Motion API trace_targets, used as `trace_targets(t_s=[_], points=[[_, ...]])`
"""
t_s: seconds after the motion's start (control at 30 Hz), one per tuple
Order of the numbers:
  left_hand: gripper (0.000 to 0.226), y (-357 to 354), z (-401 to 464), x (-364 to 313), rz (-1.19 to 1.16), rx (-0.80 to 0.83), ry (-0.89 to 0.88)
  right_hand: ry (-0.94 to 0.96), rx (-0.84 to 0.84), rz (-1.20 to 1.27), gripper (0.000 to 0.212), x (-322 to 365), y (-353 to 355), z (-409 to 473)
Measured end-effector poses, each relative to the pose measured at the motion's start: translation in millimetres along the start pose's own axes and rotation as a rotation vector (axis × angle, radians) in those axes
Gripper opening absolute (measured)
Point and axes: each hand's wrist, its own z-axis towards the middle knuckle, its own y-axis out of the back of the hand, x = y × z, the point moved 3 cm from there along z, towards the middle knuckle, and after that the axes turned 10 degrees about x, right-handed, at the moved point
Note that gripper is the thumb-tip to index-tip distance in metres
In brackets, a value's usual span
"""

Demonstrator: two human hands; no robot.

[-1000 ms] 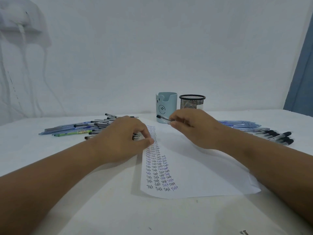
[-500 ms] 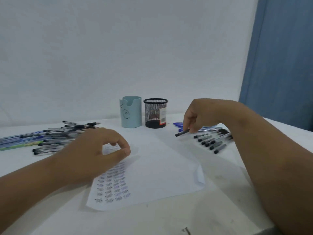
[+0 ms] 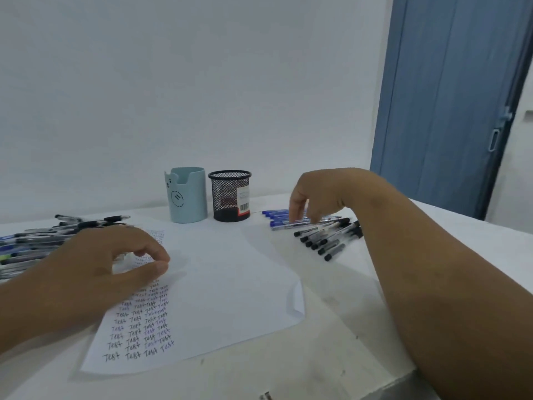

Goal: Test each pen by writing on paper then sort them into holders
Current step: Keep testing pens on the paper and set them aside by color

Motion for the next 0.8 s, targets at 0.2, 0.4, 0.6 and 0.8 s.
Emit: trace_targets(t_s=[0.2, 0.4, 0.6, 0.8], points=[[0.012, 24.4, -9.3, -10.3, -0.056, -0.041, 0.015, 0.379, -0.214, 0.199, 0.022, 93.5, -24.7, 13.2], [0.021, 74.3, -26.5, 31.9, -0.123, -0.107, 0.195, 0.606, -0.255, 0.212, 0.011, 151.4, -54.2, 16.3], [0.025, 102.2, -55.0, 119.4, -0.054, -0.160, 0.521, 0.640, -0.261, 0.108, 0.022, 173.0, -74.4, 26.5], [0.040, 89.3, -73.3, 172.2, -0.025, -0.093, 0.736, 0.667, -0.254, 0.022, 0.028, 188.9, -83.5, 30.4]])
